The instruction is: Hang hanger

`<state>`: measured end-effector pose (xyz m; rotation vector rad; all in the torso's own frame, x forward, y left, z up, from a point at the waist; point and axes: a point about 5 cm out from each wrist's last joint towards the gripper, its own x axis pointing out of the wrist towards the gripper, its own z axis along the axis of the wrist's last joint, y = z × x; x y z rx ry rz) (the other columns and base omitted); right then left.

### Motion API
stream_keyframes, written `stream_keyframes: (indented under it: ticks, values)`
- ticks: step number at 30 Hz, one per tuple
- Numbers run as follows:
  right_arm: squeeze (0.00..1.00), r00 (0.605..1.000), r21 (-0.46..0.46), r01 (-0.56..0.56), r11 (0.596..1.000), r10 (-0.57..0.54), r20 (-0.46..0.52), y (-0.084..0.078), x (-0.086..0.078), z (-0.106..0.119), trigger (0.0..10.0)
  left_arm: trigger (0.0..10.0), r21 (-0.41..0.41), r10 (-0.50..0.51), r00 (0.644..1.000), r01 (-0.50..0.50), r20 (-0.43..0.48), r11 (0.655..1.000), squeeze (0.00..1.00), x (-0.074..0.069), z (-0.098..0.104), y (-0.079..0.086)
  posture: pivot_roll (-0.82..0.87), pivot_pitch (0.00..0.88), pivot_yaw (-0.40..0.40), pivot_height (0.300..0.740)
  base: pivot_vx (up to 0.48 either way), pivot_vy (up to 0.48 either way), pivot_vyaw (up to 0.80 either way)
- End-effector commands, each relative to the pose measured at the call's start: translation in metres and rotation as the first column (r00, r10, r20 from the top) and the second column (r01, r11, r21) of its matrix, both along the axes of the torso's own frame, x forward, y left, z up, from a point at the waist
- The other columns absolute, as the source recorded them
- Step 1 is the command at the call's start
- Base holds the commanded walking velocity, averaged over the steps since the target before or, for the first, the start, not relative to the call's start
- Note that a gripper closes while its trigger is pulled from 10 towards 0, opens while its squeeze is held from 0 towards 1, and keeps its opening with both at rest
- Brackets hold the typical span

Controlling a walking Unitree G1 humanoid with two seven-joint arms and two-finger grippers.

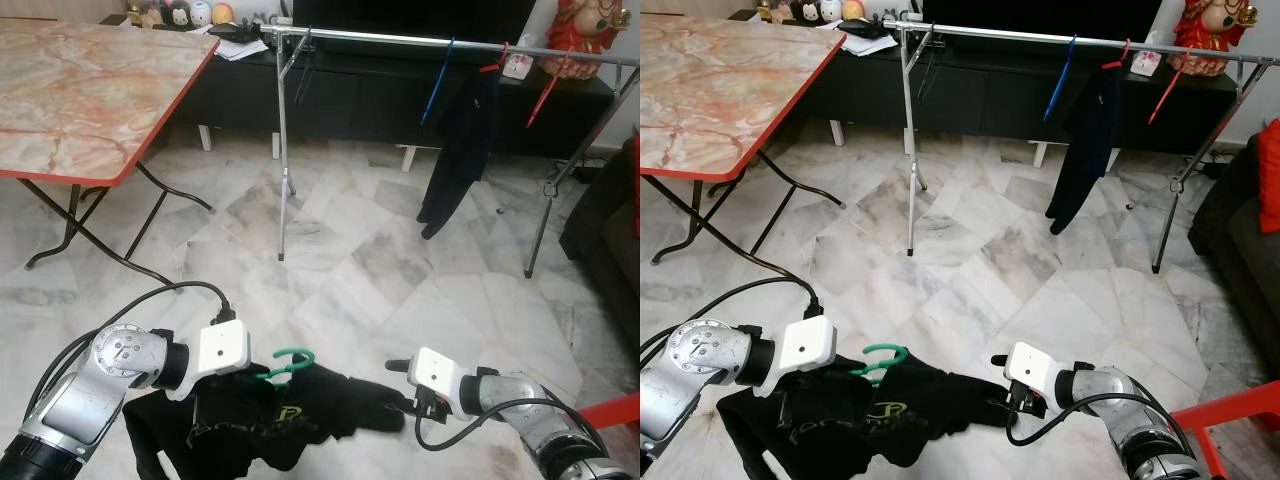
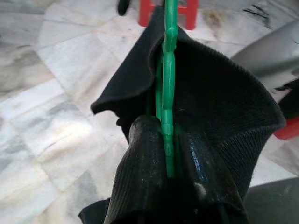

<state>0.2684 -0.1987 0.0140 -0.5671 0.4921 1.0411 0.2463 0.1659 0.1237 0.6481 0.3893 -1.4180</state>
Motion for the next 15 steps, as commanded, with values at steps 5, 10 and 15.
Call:
stream_keyframes:
  ticks: [5,10,15]
  values:
    - [0.00,1.000,-0.050,-0.021,0.999,0.021,0.001,-0.009,0.000,0.002,10.0,10.0,-0.039,-0.049,0.998,0.051,0.036,0.998,0.00,0.000,0.012,-0.007,-0.01,0.033,-0.123,0.740,0.000,0.000,0.00]
    - [0.00,0.997,-0.028,-0.049,0.998,0.047,-0.066,-0.010,-0.009,-0.004,10.0,10.0,-0.048,-0.038,0.999,0.040,0.034,0.998,0.00,0.001,0.013,-0.005,0.00,0.031,-0.128,0.740,0.000,0.000,0.00]
    - [0.00,0.993,-0.021,-0.059,0.998,0.056,-0.107,-0.010,-0.016,-0.010,10.0,10.0,-0.050,-0.037,0.999,0.038,0.035,0.998,0.00,0.002,0.014,-0.004,0.00,0.030,-0.129,0.740,0.000,0.000,0.00]
